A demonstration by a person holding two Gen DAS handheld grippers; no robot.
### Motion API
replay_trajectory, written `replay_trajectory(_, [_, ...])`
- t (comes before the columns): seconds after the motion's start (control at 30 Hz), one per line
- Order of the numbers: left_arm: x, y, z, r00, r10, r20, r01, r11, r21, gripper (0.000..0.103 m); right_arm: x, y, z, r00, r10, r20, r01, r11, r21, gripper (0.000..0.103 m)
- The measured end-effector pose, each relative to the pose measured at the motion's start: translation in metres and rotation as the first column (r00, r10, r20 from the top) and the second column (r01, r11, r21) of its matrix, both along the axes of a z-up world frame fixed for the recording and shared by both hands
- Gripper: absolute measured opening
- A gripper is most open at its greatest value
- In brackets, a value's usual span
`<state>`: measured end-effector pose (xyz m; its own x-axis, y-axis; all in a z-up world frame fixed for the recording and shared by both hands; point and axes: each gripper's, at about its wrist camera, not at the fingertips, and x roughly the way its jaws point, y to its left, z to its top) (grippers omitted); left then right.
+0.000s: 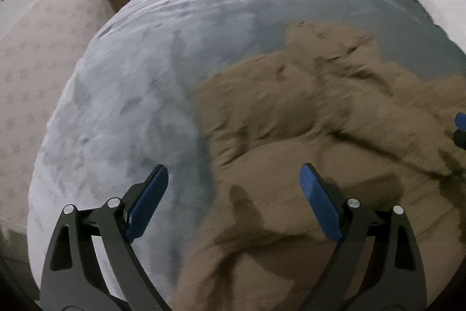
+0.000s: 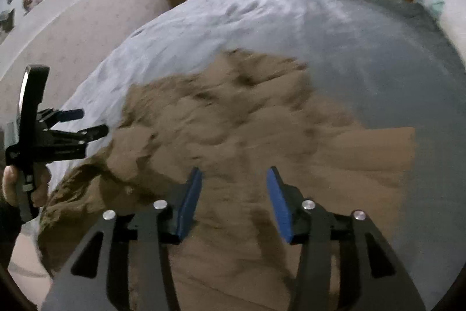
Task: Fold large clothes
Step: 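Grasp the jacket edge with the left gripper while the right gripper grasps the folded layer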
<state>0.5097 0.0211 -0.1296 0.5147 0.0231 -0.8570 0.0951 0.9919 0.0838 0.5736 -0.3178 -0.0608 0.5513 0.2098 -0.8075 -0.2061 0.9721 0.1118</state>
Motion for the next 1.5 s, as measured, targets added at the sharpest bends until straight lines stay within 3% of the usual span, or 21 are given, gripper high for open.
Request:
replay_trajectory(0.1, [0.018,-0.033,0.004,0.999,-0.039,0.0,0.039,0.999,-0.02,0.092,-0.006,-0.043,0.008,0.993,-0.113,0.019,0.114,0.992,-0.061,0.05])
replay_trajectory(0.27, [0.051,-0.083,-0.012,0.995,-0.09,-0.04,0.091,0.996,0.016,0.092,-0.013,-0.114,0.005,0.963,-0.269,-0.003,0.269,0.962,-0.05,0.052])
replay_trajectory(0.33, [0.064,-0.096,-0.021,0.992,-0.102,-0.068,0.102,0.995,0.002,0.091,-0.014,-0.133,-0.002,0.95,-0.312,-0.032,0.311,0.95,-0.031,0.07])
replay_trajectory(0.37, [0.069,-0.098,-0.025,0.991,-0.108,-0.084,0.107,0.994,-0.007,0.082,-0.013,-0.14,-0.009,0.944,-0.323,-0.062,0.323,0.946,-0.014,0.074])
replay_trajectory(0.4, [0.076,-0.102,-0.029,0.988,-0.114,-0.105,0.113,0.993,-0.019,0.066,-0.01,-0.145,-0.016,0.942,-0.324,-0.091,0.327,0.945,0.018,0.074])
replay_trajectory(0.47, [0.084,-0.105,-0.039,0.982,-0.112,-0.153,0.107,0.993,-0.039,0.054,-0.005,-0.149,-0.036,0.938,-0.307,-0.16,0.326,0.939,0.109,0.073])
replay_trajectory(0.53, [0.084,-0.109,-0.043,0.984,-0.108,-0.14,0.106,0.994,-0.021,0.045,0.001,-0.15,-0.054,0.936,-0.281,-0.21,0.323,0.926,0.198,0.066])
replay_trajectory(0.57, [0.083,-0.11,-0.043,0.985,-0.11,-0.137,0.108,0.994,-0.019,0.041,0.003,-0.148,-0.059,0.938,-0.276,-0.211,0.319,0.926,0.203,0.048])
replay_trajectory(0.6, [0.081,-0.107,-0.041,0.985,-0.113,-0.132,0.111,0.994,-0.022,0.038,0.003,-0.143,-0.063,0.939,-0.276,-0.206,0.316,0.928,0.196,0.039])
replay_trajectory(0.7, [0.073,-0.099,-0.03,0.987,-0.13,-0.098,0.125,0.991,-0.048,0.03,0.001,-0.13,-0.06,0.95,-0.266,-0.166,0.293,0.941,0.17,0.022])
replay_trajectory(0.73, [0.064,-0.093,-0.022,0.987,-0.138,-0.082,0.133,0.989,-0.058,0.028,-0.001,-0.124,-0.054,0.956,-0.261,-0.135,0.279,0.949,0.144,0.02])
replay_trajectory(0.83, [0.04,-0.084,0.002,0.99,-0.141,-0.013,0.14,0.989,-0.054,0.002,-0.005,-0.103,-0.029,0.968,-0.247,-0.039,0.25,0.962,0.11,0.014])
replay_trajectory(0.9, [0.019,-0.071,0.017,0.99,-0.133,0.041,0.134,0.99,-0.045,0.003,-0.006,-0.091,-0.012,0.975,-0.22,0.014,0.218,0.972,0.093,0.014])
replay_trajectory(1.0, [0.001,-0.039,0.017,0.994,-0.086,0.069,0.086,0.996,-0.006,0.003,-0.001,-0.067,-0.004,0.988,-0.152,0.027,0.15,0.987,0.06,0.014])
replay_trajectory(1.1, [0.006,-0.001,-0.008,1.0,-0.022,-0.018,0.022,0.999,-0.037,0.0,0.012,-0.034,-0.02,0.996,-0.087,-0.013,0.087,0.996,-0.015,0.014])
replay_trajectory(1.23, [0.01,0.014,-0.021,0.999,0.018,-0.03,-0.018,1.0,0.001,0.0,0.019,-0.019,-0.049,0.994,-0.081,-0.071,0.074,0.993,-0.092,0.016])
replay_trajectory(1.37, [0.021,0.02,-0.039,0.995,0.049,-0.081,-0.048,0.999,0.022,0.0,0.018,-0.02,-0.06,0.992,-0.09,-0.093,0.079,0.99,-0.115,0.04])
replay_trajectory(1.43, [0.017,0.022,-0.034,0.997,0.042,-0.068,-0.042,0.999,0.001,0.014,0.01,-0.028,-0.05,0.993,-0.092,-0.072,0.087,0.994,-0.072,0.045])
replay_trajectory(1.5, [0.01,0.03,-0.027,0.997,0.056,-0.048,-0.054,0.998,0.028,0.053,0.001,-0.037,-0.04,0.994,-0.091,-0.053,0.089,0.995,-0.043,0.059])
